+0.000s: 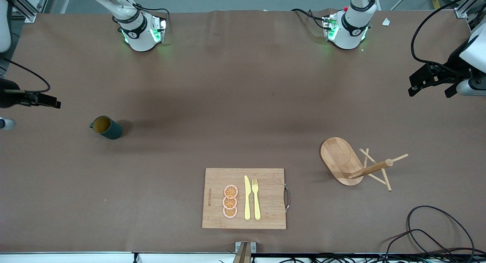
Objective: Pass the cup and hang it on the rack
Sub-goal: 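Reach the right gripper down to the teal mug rim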
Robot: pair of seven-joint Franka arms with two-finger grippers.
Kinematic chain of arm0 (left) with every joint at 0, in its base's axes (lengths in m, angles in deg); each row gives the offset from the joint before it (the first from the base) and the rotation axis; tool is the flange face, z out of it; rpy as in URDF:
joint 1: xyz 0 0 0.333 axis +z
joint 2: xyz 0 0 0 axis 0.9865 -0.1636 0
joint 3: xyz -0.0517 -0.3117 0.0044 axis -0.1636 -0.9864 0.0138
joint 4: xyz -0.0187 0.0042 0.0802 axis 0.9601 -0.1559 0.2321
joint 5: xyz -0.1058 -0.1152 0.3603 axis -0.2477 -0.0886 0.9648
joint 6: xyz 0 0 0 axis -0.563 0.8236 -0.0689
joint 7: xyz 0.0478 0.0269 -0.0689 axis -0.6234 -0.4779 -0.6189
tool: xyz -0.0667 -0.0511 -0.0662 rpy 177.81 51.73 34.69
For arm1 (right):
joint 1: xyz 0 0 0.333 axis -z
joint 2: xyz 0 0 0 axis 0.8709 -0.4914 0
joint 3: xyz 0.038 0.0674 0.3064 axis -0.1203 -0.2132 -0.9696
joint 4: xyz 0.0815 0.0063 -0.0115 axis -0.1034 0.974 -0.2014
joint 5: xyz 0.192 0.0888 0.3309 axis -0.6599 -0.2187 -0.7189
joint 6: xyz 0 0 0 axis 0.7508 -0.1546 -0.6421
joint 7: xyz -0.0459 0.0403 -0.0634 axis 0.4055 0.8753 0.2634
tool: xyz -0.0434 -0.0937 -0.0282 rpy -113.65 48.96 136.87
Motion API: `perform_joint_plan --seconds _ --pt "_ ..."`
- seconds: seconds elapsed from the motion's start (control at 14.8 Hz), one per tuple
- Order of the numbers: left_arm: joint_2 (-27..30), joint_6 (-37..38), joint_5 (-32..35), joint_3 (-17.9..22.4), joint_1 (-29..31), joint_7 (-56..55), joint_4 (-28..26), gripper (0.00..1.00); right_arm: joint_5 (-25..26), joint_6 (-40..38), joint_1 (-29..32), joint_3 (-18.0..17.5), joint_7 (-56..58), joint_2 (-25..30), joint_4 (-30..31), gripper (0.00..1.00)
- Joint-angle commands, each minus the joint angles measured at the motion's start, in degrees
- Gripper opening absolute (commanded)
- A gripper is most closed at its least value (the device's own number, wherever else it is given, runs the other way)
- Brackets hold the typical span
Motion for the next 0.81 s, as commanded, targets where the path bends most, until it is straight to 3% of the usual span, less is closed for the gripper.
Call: perform_joint_plan --seconds 0.0,0.34,0.75 --pt "-0.68 0.31 0.64 -0.28 0.04 0.14 1.41 1.0 -0.15 8.68 0.39 -0.49 7.15 -0.05 6.93 1.0" --pt "-0.68 0.22 0.64 -0.19 0.13 0.4 1.41 1.0 -0.76 29.0 3.02 -0.49 28.59 -0.92 21.62 1.0" --pt "-0.77 0.31 0.64 -0.19 0.22 0.93 1.41 1.0 -1.12 38.41 5.14 -0.58 37.95 -6.55 26.28 1.0"
